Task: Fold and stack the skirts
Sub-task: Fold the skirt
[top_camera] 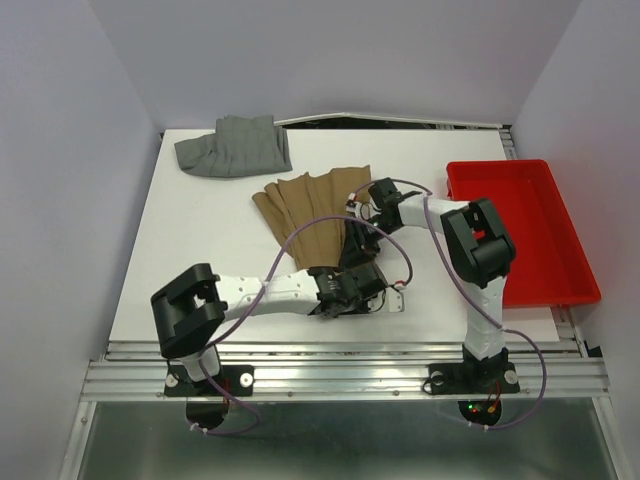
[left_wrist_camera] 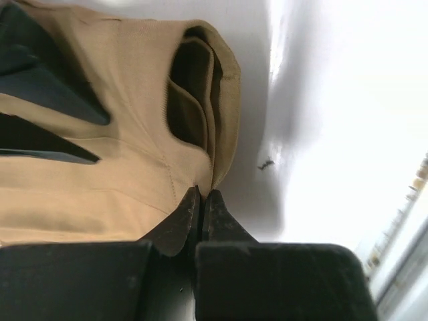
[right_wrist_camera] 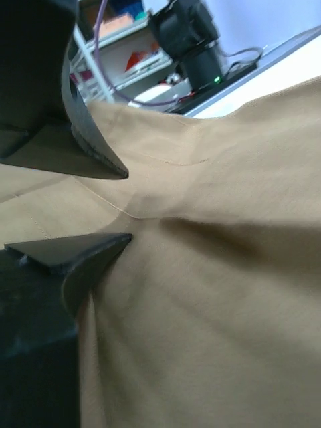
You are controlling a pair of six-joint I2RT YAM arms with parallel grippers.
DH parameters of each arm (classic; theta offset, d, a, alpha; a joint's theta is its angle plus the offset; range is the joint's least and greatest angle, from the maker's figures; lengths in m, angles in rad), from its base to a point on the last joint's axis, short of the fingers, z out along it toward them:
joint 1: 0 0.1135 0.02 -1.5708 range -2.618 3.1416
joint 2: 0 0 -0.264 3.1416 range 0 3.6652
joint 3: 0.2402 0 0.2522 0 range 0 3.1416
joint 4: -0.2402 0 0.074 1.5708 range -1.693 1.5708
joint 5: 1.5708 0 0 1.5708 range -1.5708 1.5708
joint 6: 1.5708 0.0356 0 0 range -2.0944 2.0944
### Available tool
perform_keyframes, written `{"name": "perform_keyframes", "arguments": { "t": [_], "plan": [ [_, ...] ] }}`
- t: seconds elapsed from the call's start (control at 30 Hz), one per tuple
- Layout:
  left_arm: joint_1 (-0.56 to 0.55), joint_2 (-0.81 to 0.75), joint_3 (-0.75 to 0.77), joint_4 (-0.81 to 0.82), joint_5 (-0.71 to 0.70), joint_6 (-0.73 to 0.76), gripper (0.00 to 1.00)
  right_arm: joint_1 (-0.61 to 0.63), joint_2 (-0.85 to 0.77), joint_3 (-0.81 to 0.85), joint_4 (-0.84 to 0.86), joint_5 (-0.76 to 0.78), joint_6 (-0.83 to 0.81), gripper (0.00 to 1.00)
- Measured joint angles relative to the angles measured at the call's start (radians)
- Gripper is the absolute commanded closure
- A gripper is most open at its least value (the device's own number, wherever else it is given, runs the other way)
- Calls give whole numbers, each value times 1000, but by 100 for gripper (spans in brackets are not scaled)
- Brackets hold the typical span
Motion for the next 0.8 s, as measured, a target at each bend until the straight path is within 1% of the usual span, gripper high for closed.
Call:
{"name": "perform_keyframes", "arguments": {
  "t": [0.17, 0.27, 0.37, 0.47, 0.57, 0.6, 0.67, 0.73, 0.8],
  "plan": [
    [1, -68, 113, -143, 147, -4, 100, 13, -47, 35, -80, 63, -63, 39],
    [0, -98, 167, -227, 266, -13, 100, 8, -45, 156, -116, 129, -111, 39],
    [-1, -102, 202, -288, 332, -21, 100, 4, -27, 339, -130, 175, -170, 44],
    [0, -102, 256, -354, 404, -24, 100, 0, 23, 500, -146, 184, -232, 47],
    [3, -101, 327, -415, 465, -28, 100, -2, 106, 599, -146, 180, -282, 50],
    [8, -101, 348, -428, 479, -29, 100, -2, 129, 604, -146, 179, -293, 51],
    [20, -96, 401, -466, 509, -28, 100, -2, 176, 584, -151, 180, -319, 56],
    [46, -87, 452, -492, 535, -25, 100, -1, 213, 530, -157, 183, -339, 62],
    [89, -73, 499, -518, 545, -10, 100, -2, 228, 472, -163, 133, -340, 65]
  ]
}}
